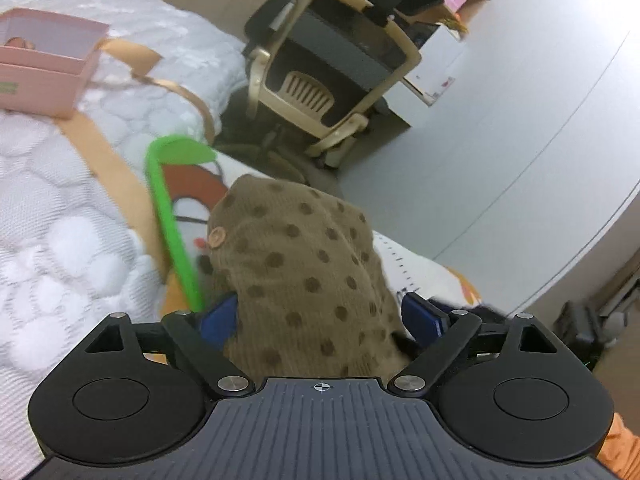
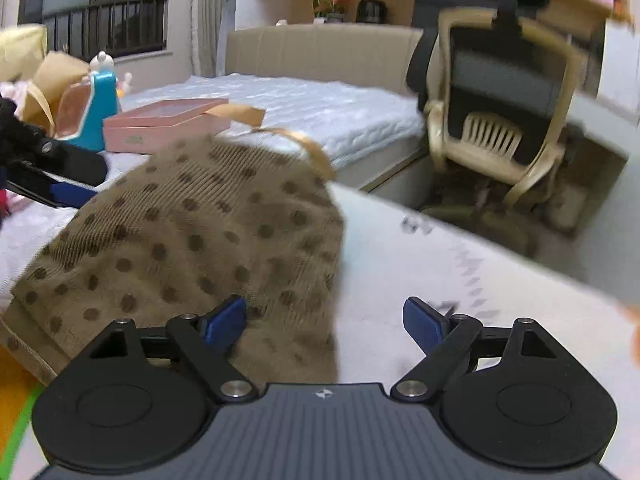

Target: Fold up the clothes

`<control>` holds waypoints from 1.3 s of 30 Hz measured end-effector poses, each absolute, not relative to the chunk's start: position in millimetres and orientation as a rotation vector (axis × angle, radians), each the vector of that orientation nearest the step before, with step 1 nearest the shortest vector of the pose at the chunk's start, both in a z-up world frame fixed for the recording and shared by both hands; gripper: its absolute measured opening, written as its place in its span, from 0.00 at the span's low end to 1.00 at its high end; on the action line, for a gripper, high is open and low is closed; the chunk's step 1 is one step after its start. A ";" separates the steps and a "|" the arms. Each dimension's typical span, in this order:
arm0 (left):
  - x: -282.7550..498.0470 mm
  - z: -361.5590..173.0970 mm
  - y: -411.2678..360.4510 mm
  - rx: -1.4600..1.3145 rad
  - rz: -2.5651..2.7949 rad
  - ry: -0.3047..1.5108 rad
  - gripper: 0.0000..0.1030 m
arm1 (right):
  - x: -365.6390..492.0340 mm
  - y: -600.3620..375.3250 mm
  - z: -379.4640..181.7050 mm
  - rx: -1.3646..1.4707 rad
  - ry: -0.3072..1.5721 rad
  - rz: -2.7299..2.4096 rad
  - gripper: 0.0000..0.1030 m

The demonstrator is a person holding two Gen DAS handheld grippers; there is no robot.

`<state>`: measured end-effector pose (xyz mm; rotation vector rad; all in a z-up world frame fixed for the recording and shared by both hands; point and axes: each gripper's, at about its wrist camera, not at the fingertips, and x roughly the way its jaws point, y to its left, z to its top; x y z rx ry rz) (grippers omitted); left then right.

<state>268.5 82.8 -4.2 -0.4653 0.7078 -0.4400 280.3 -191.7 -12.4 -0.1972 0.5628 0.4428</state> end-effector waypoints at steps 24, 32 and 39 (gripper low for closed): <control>198.3 -17.1 62.5 0.015 -0.427 0.825 0.90 | 228.9 -152.5 3.3 -0.259 0.544 0.763 0.82; 239.6 25.4 83.7 -0.314 -0.463 0.672 0.91 | 267.9 -146.4 14.1 -0.185 0.509 0.674 0.83; 301.5 3.8 78.7 -0.374 -0.335 0.749 0.91 | 301.4 -123.8 -25.0 -0.228 0.626 0.618 0.89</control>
